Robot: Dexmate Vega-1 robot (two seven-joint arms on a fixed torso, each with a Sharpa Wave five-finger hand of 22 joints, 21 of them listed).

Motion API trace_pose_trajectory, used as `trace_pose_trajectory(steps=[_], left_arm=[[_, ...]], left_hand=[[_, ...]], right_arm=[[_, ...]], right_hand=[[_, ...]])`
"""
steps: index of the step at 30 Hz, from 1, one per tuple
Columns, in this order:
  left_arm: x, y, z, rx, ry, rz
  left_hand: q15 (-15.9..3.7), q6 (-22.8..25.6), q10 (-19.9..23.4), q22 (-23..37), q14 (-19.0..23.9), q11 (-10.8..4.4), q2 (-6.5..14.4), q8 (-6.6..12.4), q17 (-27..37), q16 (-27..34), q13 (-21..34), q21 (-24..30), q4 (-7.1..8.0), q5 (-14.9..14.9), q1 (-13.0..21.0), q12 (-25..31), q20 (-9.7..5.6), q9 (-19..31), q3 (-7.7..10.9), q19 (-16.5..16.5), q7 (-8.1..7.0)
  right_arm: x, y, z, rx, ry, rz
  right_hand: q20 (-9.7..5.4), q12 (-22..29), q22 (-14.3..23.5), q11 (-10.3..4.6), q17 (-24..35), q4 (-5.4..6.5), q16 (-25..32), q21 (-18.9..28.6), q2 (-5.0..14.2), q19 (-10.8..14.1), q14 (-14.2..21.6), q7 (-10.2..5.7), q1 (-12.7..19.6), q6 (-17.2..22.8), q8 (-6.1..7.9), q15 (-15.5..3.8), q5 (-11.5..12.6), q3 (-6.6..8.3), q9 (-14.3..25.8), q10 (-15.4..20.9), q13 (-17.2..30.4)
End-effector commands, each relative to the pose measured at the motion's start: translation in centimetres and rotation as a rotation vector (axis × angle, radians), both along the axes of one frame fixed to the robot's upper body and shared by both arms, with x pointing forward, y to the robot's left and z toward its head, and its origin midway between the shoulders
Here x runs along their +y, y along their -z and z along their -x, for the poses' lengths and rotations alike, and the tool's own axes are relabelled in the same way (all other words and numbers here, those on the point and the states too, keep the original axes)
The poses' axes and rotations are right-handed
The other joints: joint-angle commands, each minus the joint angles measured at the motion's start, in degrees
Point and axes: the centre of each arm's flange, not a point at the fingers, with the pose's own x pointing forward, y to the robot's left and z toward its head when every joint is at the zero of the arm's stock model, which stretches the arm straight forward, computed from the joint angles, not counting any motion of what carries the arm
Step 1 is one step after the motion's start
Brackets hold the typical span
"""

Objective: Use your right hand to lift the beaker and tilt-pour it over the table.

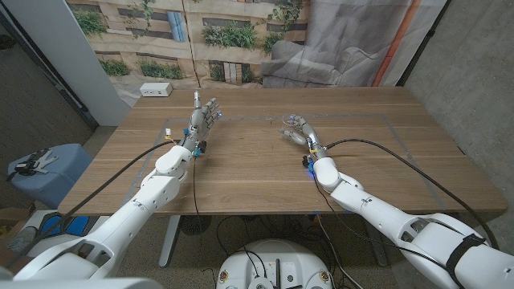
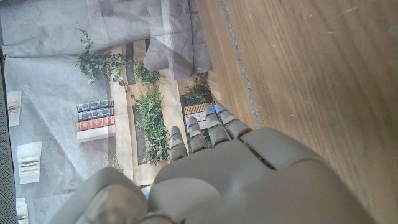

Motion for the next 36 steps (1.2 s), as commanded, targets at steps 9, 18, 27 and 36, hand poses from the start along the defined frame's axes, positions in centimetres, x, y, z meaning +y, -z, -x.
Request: trace_pose_trajectory(steps=[9,18,27,36], left_arm=[[0.0,0.0,0.0,0.0,0.0,0.0],[0.0,0.0,0.0,0.0,0.0,0.0],[0.0,0.0,0.0,0.0,0.0,0.0],[0.0,0.0,0.0,0.0,0.0,0.0]], left_hand=[[0.09,-0.13,0.45,0.19,0.42,-0.04,1.39,0.4,0.31,0.26,0.17,0.41,0.08,0.26,0.01,0.34,-0.59,0.2,-0.44,0.4,-0.42],[0.04,-0.11,0.45,0.19,0.46,-0.14,1.38,0.41,0.31,0.27,0.17,0.42,0.08,0.26,0.01,0.34,-0.57,0.2,-0.45,0.41,-0.43],[0.16,-0.03,0.5,0.19,0.46,-0.1,1.38,0.44,0.31,0.27,0.17,0.41,0.08,0.26,0.01,0.36,-0.58,0.2,-0.44,0.4,-0.46],[0.15,-0.09,0.39,0.19,0.41,-0.08,1.38,0.42,0.31,0.25,0.17,0.41,0.08,0.26,0.01,0.31,-0.58,0.2,-0.45,0.4,-0.44]], right_arm=[[-0.3,-0.1,-0.3,-0.001,0.0,-0.044],[-0.6,-0.4,-0.3,-0.007,-0.041,-0.086],[-1.1,-1.2,-0.1,-0.034,-0.053,-0.106],[-1.6,-2.4,0.6,-0.082,-0.056,-0.092]], right_hand=[[-2.53,2.96,0.26,-0.64,1.38,0.04,2.42,0.39,0.64,3.86,4.97,-1.36,2.23,6.74,4.77,-6.66,-0.26,0.3,0.87,6.41,1.91],[-2.43,5.11,0.34,-1.21,2.76,0.29,4.8,0.39,1.33,5.94,9.34,-1.74,3.03,9.8,7.76,-7.69,-0.63,0.06,1.65,10.31,3.51],[-1.23,8.59,0.54,-1.79,5.8,0.13,8.12,0.72,2.18,8.42,13.74,-1.82,4.21,12.31,10.97,-8.99,-0.7,-0.35,2.85,14.34,6.3],[-1.94,10.44,0.62,-1.7,8.31,-0.07,10.05,0.84,2.96,9.76,14.82,-2.68,5.83,14.68,13.22,-9.52,-0.39,-0.43,3.29,15.99,8.14]])
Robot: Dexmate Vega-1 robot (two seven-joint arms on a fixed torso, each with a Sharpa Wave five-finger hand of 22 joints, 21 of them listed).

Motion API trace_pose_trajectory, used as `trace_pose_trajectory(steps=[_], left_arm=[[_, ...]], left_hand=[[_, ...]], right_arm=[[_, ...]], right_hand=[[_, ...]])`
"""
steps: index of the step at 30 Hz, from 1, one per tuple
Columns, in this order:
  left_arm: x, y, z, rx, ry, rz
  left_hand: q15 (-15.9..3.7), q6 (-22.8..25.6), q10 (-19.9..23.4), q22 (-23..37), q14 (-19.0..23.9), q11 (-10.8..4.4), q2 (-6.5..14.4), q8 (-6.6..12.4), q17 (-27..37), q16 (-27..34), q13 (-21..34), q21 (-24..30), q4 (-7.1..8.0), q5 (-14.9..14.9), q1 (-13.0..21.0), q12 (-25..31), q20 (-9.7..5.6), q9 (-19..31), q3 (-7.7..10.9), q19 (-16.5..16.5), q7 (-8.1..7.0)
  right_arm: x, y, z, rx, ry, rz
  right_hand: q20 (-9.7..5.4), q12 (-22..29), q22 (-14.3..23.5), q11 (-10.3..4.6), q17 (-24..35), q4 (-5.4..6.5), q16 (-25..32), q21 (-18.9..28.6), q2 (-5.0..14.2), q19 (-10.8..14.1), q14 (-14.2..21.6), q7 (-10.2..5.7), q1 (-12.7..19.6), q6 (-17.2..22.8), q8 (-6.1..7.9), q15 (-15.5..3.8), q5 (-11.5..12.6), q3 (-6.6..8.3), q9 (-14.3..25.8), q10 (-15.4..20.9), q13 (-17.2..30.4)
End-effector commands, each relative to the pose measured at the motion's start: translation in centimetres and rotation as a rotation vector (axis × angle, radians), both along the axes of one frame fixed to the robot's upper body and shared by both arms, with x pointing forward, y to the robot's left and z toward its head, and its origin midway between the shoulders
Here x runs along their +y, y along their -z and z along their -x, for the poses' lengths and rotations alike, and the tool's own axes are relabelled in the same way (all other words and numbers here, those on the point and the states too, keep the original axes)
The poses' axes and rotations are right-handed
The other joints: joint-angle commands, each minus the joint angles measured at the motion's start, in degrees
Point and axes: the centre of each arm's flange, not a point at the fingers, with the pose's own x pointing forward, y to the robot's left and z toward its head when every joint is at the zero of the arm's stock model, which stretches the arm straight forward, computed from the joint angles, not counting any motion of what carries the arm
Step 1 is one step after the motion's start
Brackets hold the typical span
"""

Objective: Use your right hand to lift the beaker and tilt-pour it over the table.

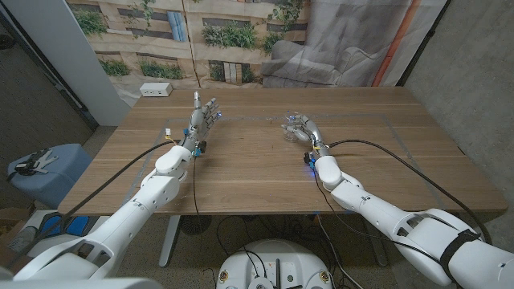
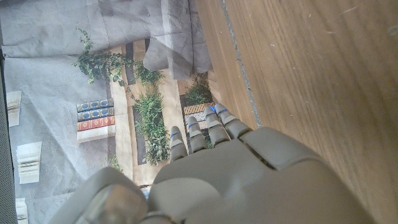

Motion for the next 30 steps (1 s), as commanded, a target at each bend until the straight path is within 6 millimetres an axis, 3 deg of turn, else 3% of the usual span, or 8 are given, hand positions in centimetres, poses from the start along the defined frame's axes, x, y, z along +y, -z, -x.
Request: trace_pose_trajectory(steps=[1,21,25,30], left_arm=[[0.0,0.0,0.0,0.0,0.0,0.0],[0.0,0.0,0.0,0.0,0.0,0.0],[0.0,0.0,0.0,0.0,0.0,0.0],[0.0,0.0,0.0,0.0,0.0,0.0]], left_hand=[[0.16,-0.13,0.41,0.19,0.41,-0.1,1.38,0.41,0.31,0.25,0.17,0.41,0.08,0.26,0.01,0.32,-0.55,0.2,-0.45,0.38,-0.45],[0.04,-0.06,0.43,0.19,0.41,-0.07,1.38,0.43,0.31,0.26,0.17,0.41,0.08,0.26,0.01,0.33,-0.56,0.2,-0.45,0.39,-0.42],[0.1,-0.09,0.43,0.19,0.48,-0.13,1.38,0.42,0.31,0.28,0.17,0.42,0.08,0.26,0.01,0.33,-0.53,0.2,-0.45,0.41,-0.41],[0.09,-0.18,0.44,0.19,0.45,-0.08,1.38,0.38,0.31,0.27,0.17,0.42,0.08,0.26,0.01,0.34,-0.51,0.2,-0.45,0.42,-0.41]], right_arm=[[-0.8,-1.5,0.8,-0.058,-0.004,0.0],[-3.6,-5.5,2.9,-0.154,0.048,0.15],[-4.3,-5.9,3.1,-0.15,0.058,0.182],[-5.1,-6.4,3.5,-0.147,0.077,0.223]], right_hand=[[-1.76,0.74,0.21,-2.85,0.88,-0.28,0.79,0.41,1.36,1.11,0.69,-0.91,2.28,1.66,0.71,-9.08,0.26,-0.17,0.02,3.47,0.73],[-1.89,1.31,0.27,-3.08,3.24,0.08,2.8,0.27,1.71,1.52,1.94,-1.25,2.62,0.99,1.16,-8.83,0.35,-0.77,-0.4,2.99,2.25],[-0.3,1.12,0.37,-2.82,3.6,0.23,2.56,0.94,1.65,3.33,1.05,-1.19,2.34,0.59,1.16,-8.69,0.37,-1.01,-0.58,2.22,2.6],[0.63,1.06,0.45,-2.77,3.94,0.25,2.6,1.63,1.87,5.31,0.89,-1.36,2.37,0.4,1.22,-8.84,0.48,-1.01,-0.76,1.97,2.86]])
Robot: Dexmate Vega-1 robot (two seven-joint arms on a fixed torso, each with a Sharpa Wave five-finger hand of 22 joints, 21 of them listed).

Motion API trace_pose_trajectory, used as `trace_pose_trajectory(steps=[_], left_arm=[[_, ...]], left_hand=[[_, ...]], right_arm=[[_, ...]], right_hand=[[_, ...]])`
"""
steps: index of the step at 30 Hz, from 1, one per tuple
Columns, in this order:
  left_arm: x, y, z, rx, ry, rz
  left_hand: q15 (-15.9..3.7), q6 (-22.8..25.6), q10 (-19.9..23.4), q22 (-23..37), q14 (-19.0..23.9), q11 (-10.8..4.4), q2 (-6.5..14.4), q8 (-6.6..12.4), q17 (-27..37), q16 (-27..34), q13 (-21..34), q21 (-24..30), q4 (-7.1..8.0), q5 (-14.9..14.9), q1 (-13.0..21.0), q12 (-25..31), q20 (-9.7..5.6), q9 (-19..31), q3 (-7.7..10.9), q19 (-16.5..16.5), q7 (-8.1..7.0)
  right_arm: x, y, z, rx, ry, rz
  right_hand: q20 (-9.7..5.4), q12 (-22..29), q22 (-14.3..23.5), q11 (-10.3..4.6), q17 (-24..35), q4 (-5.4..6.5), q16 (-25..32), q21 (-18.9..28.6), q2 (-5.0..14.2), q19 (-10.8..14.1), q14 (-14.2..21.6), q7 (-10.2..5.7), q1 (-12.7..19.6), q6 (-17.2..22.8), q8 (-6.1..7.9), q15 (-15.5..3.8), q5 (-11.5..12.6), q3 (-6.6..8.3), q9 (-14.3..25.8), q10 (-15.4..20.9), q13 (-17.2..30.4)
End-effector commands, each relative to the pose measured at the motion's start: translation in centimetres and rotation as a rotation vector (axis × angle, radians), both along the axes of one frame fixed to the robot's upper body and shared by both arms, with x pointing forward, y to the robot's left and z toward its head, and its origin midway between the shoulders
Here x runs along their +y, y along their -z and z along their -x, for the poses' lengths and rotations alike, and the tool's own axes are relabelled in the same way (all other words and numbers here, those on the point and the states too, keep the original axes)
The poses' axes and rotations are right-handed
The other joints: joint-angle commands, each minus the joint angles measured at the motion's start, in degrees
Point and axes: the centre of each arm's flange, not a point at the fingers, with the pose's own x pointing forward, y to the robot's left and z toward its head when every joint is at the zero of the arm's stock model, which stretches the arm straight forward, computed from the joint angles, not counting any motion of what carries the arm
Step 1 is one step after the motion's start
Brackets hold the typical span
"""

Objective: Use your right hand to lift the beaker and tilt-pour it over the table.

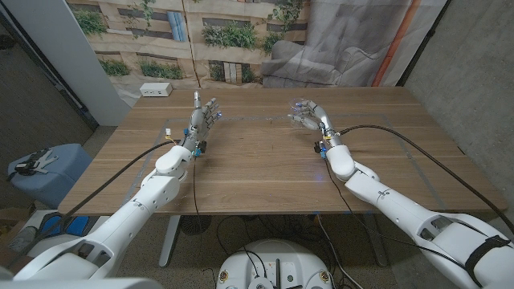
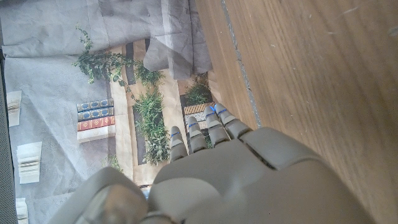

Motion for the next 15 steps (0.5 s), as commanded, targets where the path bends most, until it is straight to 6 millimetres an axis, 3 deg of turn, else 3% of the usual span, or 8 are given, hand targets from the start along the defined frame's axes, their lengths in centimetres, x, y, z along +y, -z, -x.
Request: trace_pose_trajectory(steps=[1,15], left_arm=[[0.0,0.0,0.0,0.0,0.0,0.0],[0.0,0.0,0.0,0.0,0.0,0.0]], left_hand=[[0.09,-0.17,0.46,0.19,0.47,-0.14,1.38,0.39,0.31,0.28,0.17,0.43,-0.08,0.26,0.01,0.35,-0.51,0.2,-0.29,0.43,-0.43],[0.12,-0.15,0.45,0.19,0.41,-0.08,1.39,0.4,0.31,0.25,0.17,0.41,-0.08,0.26,0.01,0.34,-0.5,0.2,-0.29,0.39,-0.46]], right_arm=[[-1.8,-1.6,1.0,-0.008,0.047,0.111],[-2.9,-4.0,2.4,-0.042,0.084,0.29]], right_hand=[[0.71,-0.08,0.18,-2.0,0.45,0.12,0.24,0.79,2.62,1.9,-0.29,-0.66,1.57,-0.06,0.2,-8.61,0.48,-0.24,-0.09,1.95,0.39],[1.01,-0.15,0.19,-2.22,0.77,0.16,-0.09,0.83,2.78,2.63,-0.97,-0.68,1.45,-0.09,0.37,-8.52,0.63,-0.27,-0.37,2.15,0.45]])
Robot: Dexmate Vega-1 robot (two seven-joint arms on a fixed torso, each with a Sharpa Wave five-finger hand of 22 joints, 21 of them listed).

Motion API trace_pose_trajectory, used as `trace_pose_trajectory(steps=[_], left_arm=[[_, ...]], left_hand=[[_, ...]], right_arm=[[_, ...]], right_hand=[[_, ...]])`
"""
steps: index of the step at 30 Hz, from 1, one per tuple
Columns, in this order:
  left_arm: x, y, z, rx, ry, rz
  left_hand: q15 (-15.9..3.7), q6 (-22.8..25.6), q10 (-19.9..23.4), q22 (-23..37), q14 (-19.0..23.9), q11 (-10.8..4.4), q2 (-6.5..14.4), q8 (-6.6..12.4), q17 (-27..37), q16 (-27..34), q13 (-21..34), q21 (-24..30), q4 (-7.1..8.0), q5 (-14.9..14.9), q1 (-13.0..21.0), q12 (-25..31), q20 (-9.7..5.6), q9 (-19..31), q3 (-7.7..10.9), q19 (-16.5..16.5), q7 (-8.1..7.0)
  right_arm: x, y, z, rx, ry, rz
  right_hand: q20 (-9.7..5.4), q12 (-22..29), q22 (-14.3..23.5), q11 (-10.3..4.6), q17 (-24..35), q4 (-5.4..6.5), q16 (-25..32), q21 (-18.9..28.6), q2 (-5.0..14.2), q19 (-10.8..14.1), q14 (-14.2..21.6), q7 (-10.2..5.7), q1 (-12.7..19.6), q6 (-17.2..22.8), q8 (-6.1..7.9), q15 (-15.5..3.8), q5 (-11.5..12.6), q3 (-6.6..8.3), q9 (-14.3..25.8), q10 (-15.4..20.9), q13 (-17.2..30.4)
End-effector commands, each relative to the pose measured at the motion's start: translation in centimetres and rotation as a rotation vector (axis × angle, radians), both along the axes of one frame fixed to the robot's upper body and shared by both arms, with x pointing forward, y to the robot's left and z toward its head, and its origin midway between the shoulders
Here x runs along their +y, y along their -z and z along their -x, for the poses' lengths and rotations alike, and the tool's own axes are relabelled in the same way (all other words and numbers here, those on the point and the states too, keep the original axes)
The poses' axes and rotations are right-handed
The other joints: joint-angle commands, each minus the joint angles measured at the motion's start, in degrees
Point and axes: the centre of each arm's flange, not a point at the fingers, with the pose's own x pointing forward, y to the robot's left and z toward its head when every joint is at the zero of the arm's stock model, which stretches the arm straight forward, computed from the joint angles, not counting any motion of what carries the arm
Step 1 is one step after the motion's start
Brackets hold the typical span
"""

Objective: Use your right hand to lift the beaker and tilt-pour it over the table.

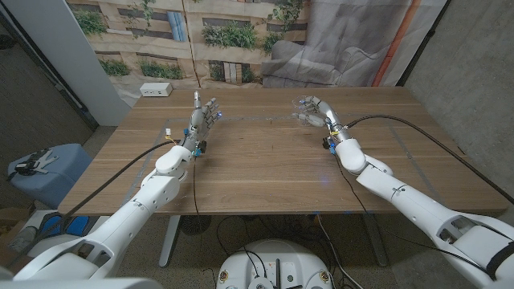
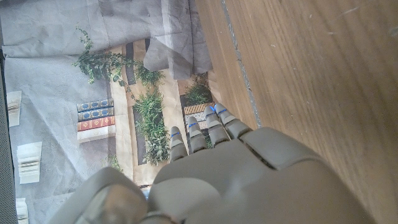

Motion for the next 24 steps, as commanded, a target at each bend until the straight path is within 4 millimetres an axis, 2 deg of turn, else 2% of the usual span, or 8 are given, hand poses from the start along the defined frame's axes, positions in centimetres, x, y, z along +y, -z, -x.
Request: trace_pose_trajectory(steps=[1,12,24], left_arm=[[0.0,0.0,0.0,0.0,0.0,0.0],[0.0,0.0,0.0,0.0,0.0,0.0],[0.0,0.0,0.0,0.0,0.0,0.0]], left_hand=[[0.07,0.06,0.49,0.19,0.42,-0.11,1.39,0.4,0.31,0.26,0.17,0.4,-0.08,0.26,0.01,0.36,-0.5,0.2,-0.29,0.36,-0.26],[0.11,0.15,0.48,0.19,0.41,-0.08,1.38,0.43,0.31,0.26,0.17,0.42,-0.08,0.26,0.02,0.35,-0.49,0.2,-0.29,0.4,-0.19],[0.06,0.1,0.43,0.19,0.43,-0.03,1.38,0.41,0.31,0.26,0.17,0.41,-0.08,0.26,0.01,0.33,-0.53,0.2,-0.29,0.39,-0.3]], right_arm=[[-1.0,-2.1,1.2,-0.016,0.029,0.153],[-1.2,-4.2,1.9,-0.001,0.097,0.315],[-1.0,-5.1,2.1,0.038,0.209,0.447]], right_hand=[[-0.07,-0.14,0.2,-2.28,0.24,0.06,-0.17,0.12,2.78,0.34,-0.29,-0.39,1.5,0.38,0.46,-8.62,0.41,-0.06,-0.03,2.19,0.23],[-0.04,-0.19,0.21,-2.29,0.29,0.23,-0.35,-0.04,2.99,0.29,-0.17,-0.28,1.14,0.48,0.6,-8.53,0.51,-0.06,-0.21,2.36,0.24],[-0.23,-0.12,0.23,-2.27,0.23,0.14,-0.61,-0.15,3.2,0.52,0.43,-0.13,1.1,0.8,0.89,-8.67,0.67,0.13,-0.48,2.87,0.39]])
